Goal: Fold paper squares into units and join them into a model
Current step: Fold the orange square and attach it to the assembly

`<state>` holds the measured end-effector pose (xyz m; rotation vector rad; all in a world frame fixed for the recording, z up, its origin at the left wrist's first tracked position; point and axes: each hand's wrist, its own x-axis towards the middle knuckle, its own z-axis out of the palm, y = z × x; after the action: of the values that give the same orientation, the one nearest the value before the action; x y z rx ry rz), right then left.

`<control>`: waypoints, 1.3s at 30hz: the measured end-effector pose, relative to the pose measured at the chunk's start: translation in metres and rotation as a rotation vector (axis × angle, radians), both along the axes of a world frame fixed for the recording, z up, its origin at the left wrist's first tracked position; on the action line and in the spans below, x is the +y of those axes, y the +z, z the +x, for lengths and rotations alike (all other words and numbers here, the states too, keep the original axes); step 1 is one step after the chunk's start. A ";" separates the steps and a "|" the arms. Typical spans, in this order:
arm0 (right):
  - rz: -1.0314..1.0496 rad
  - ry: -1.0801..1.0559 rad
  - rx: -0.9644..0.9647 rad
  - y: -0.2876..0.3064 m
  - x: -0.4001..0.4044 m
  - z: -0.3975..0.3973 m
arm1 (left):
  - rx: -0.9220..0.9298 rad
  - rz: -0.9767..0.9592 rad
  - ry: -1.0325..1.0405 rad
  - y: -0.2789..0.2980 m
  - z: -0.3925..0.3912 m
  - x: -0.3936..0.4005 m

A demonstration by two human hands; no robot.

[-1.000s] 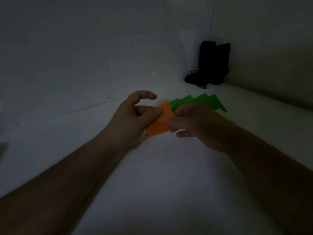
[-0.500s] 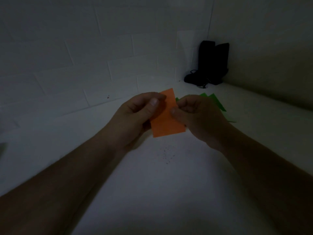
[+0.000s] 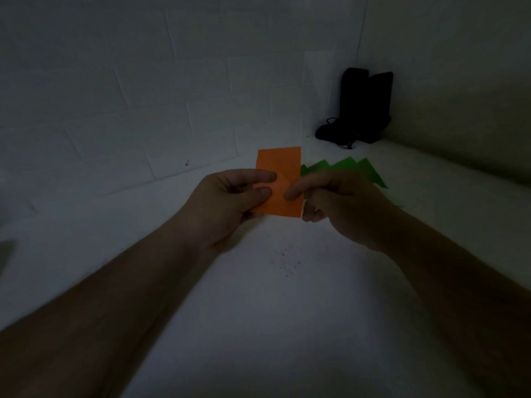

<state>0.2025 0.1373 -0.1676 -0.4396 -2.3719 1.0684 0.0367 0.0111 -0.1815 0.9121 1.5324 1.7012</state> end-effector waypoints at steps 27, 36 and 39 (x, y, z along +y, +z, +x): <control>0.024 -0.134 0.214 -0.007 0.009 -0.003 | -0.001 0.036 -0.002 0.005 0.005 -0.003; -0.360 -0.131 0.321 -0.003 0.000 -0.006 | 0.255 0.141 0.101 0.003 0.008 -0.004; -0.433 -0.132 0.344 -0.002 -0.002 -0.007 | 0.224 0.161 0.136 0.005 0.009 -0.004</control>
<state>0.1953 0.1352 -0.1692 -0.5065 -1.7873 1.4670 0.0456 0.0073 -0.1764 1.1360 1.6519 1.8933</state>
